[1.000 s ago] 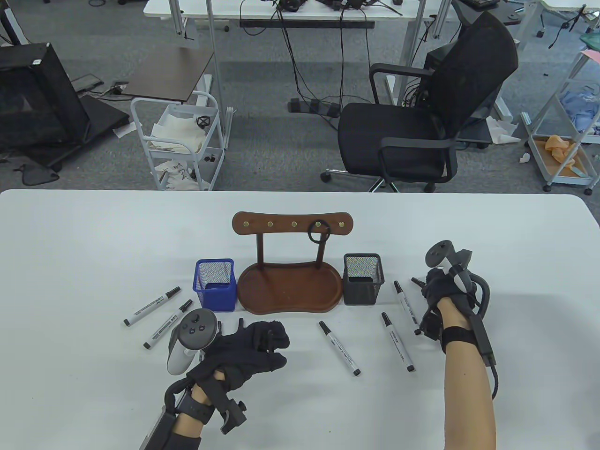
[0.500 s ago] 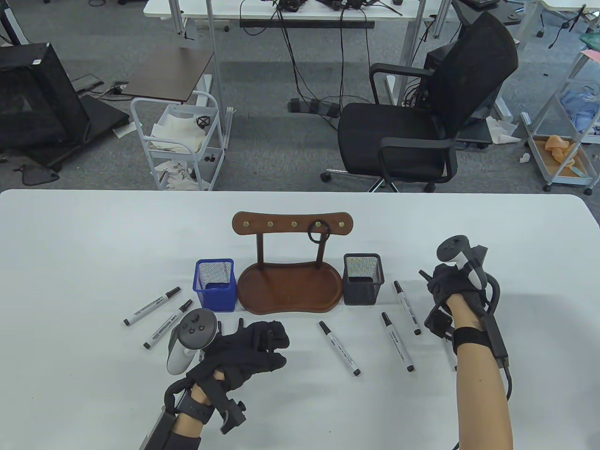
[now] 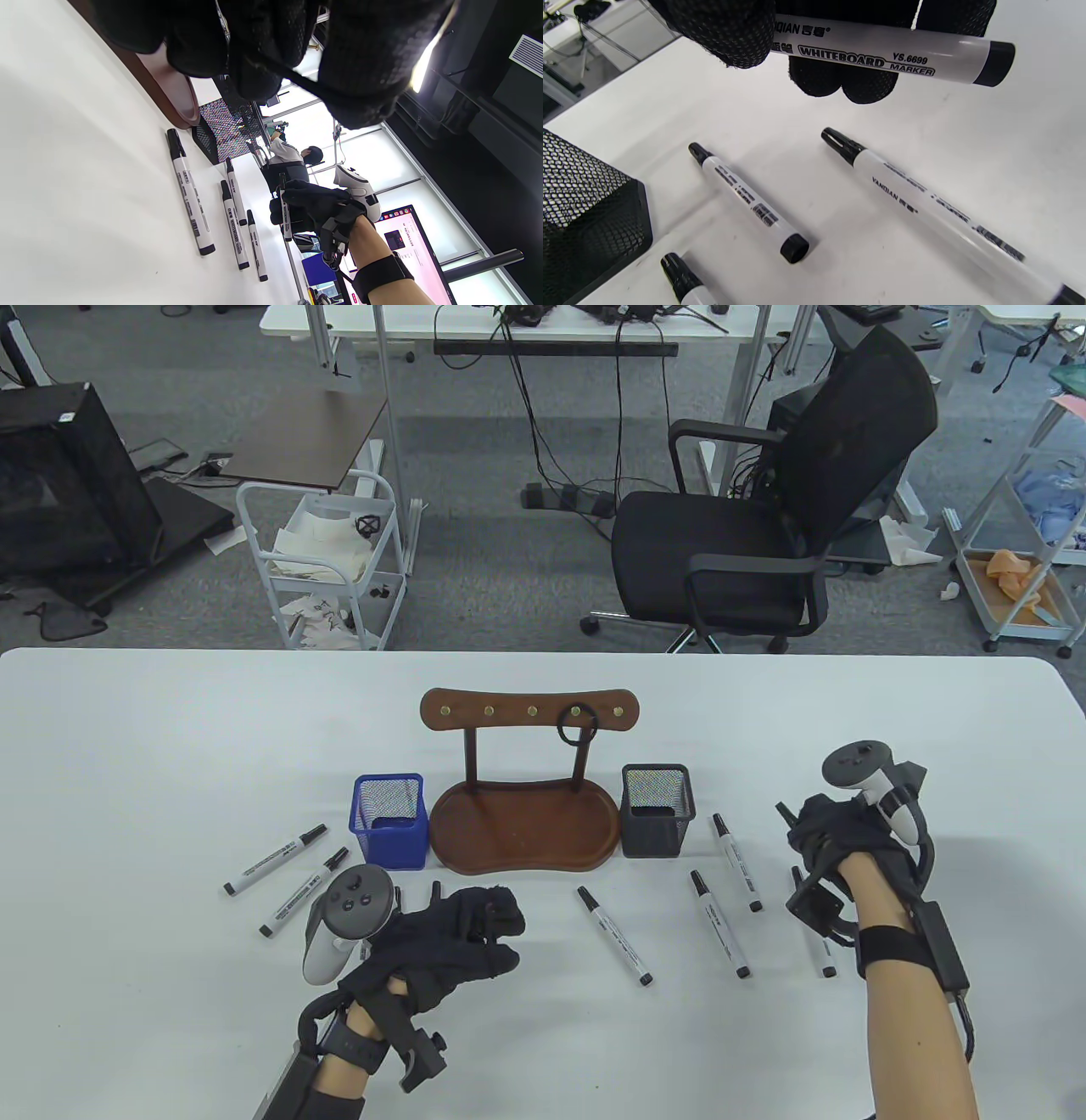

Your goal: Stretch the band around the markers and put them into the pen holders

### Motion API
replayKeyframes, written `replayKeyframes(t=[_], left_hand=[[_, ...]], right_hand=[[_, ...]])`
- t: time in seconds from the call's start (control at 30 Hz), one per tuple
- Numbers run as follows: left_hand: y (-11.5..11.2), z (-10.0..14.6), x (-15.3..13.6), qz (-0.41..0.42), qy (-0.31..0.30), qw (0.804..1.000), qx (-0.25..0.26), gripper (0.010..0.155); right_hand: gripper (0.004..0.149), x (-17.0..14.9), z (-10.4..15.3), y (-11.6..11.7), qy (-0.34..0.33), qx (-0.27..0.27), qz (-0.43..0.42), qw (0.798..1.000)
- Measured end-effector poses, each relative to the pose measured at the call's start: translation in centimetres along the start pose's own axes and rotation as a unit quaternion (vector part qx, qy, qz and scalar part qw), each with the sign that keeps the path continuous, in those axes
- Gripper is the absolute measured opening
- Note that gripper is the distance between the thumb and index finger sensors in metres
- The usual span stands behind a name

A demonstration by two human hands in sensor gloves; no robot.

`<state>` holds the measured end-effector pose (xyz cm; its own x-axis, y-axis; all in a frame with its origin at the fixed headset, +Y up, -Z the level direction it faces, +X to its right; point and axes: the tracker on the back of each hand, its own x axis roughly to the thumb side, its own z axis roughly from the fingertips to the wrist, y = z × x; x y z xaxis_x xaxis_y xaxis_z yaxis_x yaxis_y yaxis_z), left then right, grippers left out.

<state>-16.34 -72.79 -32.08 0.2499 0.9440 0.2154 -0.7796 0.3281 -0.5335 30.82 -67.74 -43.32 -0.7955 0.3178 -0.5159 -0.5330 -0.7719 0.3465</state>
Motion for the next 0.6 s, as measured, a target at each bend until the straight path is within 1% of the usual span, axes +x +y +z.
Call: replayKeyframes(t=[0.13,0.23,0.37,0.43,0.5,0.6], left_hand=[[0.0,0.0,0.0,0.002,-0.001,1.000,0.000,0.075],[0.1,0.1,0.1,0.004,-0.003,1.000,0.003,0.075],[0.1,0.1,0.1,0.003,-0.003,1.000,0.003,0.074],[0.1,0.1,0.1,0.005,-0.004,1.000,0.002,0.074],[0.1,0.1,0.2,0.006,-0.006,1.000,0.003,0.074],[0.1,0.1,0.2,0.007,-0.007,1.000,0.003,0.074]], right_hand=[[0.051,-0.1,0.7,0.9,-0.007,0.026,-0.003,1.000],[0.052,-0.2,1.2,1.5,-0.013,0.021,0.017,1.000],[0.052,-0.7,1.7,2.3,-0.022,0.018,0.011,1.000],[0.053,-1.1,1.9,2.7,-0.018,0.013,0.019,1.000],[0.054,-1.6,2.0,2.9,-0.012,-0.002,0.030,0.999],[0.055,-2.5,2.0,3.2,0.002,-0.012,0.025,1.000]])
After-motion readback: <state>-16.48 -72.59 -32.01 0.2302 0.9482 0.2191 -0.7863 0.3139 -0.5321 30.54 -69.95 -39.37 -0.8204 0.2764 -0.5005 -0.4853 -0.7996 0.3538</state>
